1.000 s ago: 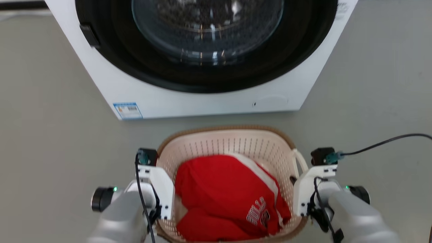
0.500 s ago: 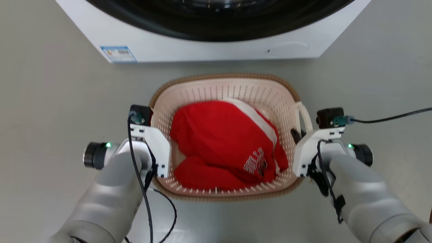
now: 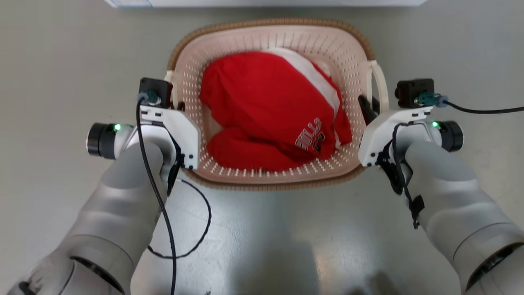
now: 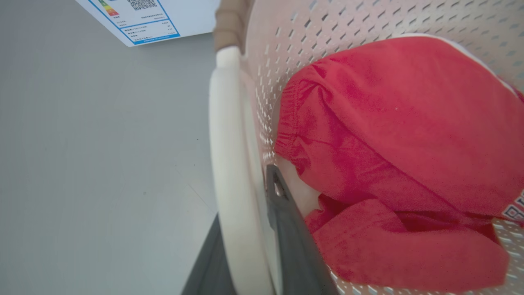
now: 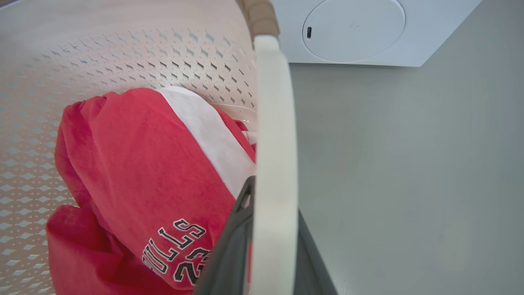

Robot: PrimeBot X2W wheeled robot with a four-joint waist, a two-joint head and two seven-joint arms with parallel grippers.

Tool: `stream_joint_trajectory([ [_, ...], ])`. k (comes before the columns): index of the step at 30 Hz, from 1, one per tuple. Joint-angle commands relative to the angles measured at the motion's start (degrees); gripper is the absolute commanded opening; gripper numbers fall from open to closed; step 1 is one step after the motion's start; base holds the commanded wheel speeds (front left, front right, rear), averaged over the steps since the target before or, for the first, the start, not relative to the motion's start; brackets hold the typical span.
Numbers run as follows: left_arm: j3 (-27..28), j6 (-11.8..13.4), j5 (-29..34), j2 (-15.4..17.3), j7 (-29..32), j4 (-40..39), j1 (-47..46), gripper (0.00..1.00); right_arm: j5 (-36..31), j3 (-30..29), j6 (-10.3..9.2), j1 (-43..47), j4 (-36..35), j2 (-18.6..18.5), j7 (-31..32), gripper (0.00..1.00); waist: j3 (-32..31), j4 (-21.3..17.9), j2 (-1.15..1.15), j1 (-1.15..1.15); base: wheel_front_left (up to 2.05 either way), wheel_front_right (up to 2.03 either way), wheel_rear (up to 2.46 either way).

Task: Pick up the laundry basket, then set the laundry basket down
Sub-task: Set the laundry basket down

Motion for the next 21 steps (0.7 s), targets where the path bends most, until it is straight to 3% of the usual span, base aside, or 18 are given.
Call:
stream_joint_trajectory([
  [1, 0.6, 0.6, 1.0, 1.8, -1.4, -0.4, -2.1, 0.0, -1.9, -0.3, 0.51, 0.0, -0.9, 1.2, -1.7, 0.0, 2.6, 0.1, 0.0, 0.0, 0.0, 0.0, 0.0],
  [10, 1.0, 0.8, 0.7, 2.0, -4.2, -0.3, -5.3, 0.0, -7.3, -5.9, 0.51, -1.9, -0.9, 1.2, -3.2, 0.0, 8.4, 0.6, 0.0, 0.0, 0.0, 0.0, 0.0],
  [21, 1.0, 1.2, 0.4, 1.9, -5.1, -0.3, -7.7, 0.0, -8.1, -7.1, 0.51, -4.3, -0.9, 1.2, -3.9, 0.0, 11.9, 1.0, 0.0, 0.0, 0.0, 0.0, 0.0],
])
